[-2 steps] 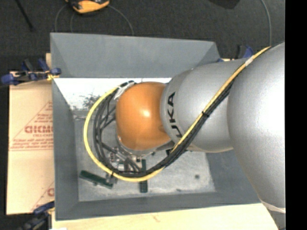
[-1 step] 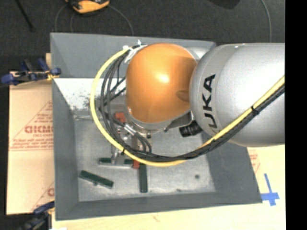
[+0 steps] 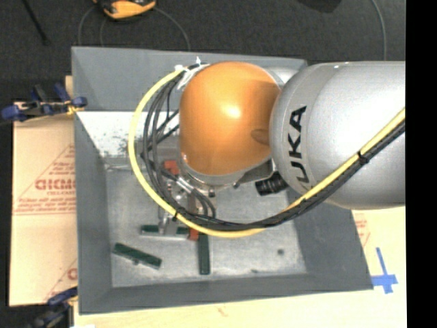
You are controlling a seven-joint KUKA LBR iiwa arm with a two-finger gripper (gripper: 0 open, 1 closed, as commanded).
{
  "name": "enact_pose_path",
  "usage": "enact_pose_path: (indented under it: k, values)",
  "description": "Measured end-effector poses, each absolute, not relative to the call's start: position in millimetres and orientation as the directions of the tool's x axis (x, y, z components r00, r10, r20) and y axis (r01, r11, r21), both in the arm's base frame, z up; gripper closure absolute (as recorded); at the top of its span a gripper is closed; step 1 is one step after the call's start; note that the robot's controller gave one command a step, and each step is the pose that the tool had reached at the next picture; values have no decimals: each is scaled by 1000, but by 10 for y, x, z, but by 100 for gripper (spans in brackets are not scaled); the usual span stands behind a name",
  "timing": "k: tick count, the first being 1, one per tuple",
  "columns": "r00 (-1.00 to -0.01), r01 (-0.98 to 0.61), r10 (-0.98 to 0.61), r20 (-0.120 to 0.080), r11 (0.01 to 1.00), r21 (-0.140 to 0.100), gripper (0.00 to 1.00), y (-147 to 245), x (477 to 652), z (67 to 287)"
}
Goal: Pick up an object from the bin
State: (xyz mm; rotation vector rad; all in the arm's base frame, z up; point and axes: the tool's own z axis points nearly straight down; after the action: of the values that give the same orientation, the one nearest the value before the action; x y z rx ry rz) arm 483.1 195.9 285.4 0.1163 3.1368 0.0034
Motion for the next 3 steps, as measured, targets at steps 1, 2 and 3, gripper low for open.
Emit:
enact_pose_path:
  k: [1, 2, 3]
  values:
    - [-1000, 9, 9, -8, 1000, 1, 0, 1780, 5186, 1429]
    - [-1000, -16, -16, -2, 1000, 2, 100, 1712, 5315, 797]
    - [-1000, -15, -15, -1, 1000, 2, 100, 1714, 5314, 797]
